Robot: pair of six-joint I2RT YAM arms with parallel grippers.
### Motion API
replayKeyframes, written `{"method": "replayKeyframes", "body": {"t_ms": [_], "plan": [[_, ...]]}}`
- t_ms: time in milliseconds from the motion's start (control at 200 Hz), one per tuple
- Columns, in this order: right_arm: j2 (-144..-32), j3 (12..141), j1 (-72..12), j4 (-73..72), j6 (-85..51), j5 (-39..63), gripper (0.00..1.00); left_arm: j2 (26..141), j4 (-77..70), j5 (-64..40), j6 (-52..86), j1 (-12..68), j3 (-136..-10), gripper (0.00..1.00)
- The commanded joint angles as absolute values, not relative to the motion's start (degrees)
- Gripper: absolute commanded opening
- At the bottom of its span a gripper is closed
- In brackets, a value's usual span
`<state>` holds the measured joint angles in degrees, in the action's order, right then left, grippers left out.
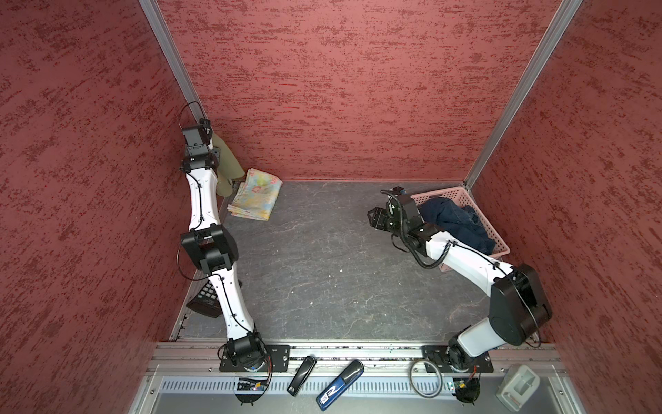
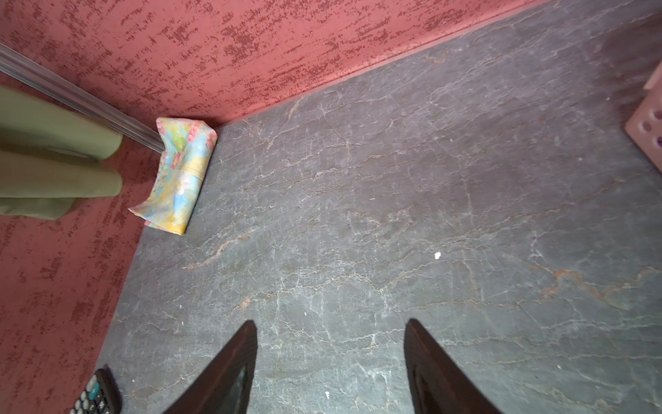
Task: Fold and stack skirts
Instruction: Place the skirt on the skirt.
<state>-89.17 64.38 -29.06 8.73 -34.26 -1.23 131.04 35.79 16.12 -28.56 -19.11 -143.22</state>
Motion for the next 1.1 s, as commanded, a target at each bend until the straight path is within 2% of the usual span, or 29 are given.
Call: {"method": "replayKeyframes", "body": {"t_ms": [0,125,286,441,616,872,912,937,967,997,1042,1092], "plan": [[-89.39,66.35,-28.92,11.17,-32.34,-1.49,0.66,131.42,28.82,17.85,-33.24,-19.78,-142.43,0.0],[-90.06,66.14,-28.22,10.08,-32.91,-0.61,0.66,133.24,27.39,19.87,-34.87,-16.21,-140.23,0.0],[-90.09,64.44,-28.17,8.14,-33.79,0.57,0.66,138.94,20.43,25.6,-43.46,-9.61,-135.25,0.0],[-87.55,62.04,-27.57,7.98,-32.88,-0.78,0.66,140.93,15.23,25.86,-47.72,-6.13,-127.79,0.0],[-86.46,58.97,-25.91,5.37,-33.66,0.34,0.67,141.16,14.11,25.58,-49.44,-2.14,-121.74,0.0],[-85.98,56.32,-25.11,2.32,-34.28,2.1,0.67,143.06,17.53,28.38,-49.66,-0.46,-122.21,0.0],[-85.74,55.96,-24.98,2.2,-34.28,2.21,0.67,143.36,17.05,29.41,-49.6,-0.4,-122.55,0.13],[-85.58,55.82,-24.88,2.15,-34.26,2.2,0.67,143.51,16.88,30.05,-49.31,-0.34,-123.04,0.25],[-85.43,55.66,-24.81,2.19,-34.06,2.29,0.67,143.45,17.35,30.4,-48.16,-0.35,-124.0,0.47],[-85.28,55.62,-24.63,2.28,-33.79,2.37,0.67,143.2,18.28,30.41,-46.22,-0.51,-125.49,0.62],[-85.02,55.55,-24.53,2.41,-33.45,2.29,0.68,142.47,21.18,29.37,-41.29,-1.07,-128.42,0.77],[-84.84,55.46,-24.43,2.22,-33.03,2.35,0.7,141.69,24.63,27.44,-35.18,-1.82,-132.14,0.89]]}}
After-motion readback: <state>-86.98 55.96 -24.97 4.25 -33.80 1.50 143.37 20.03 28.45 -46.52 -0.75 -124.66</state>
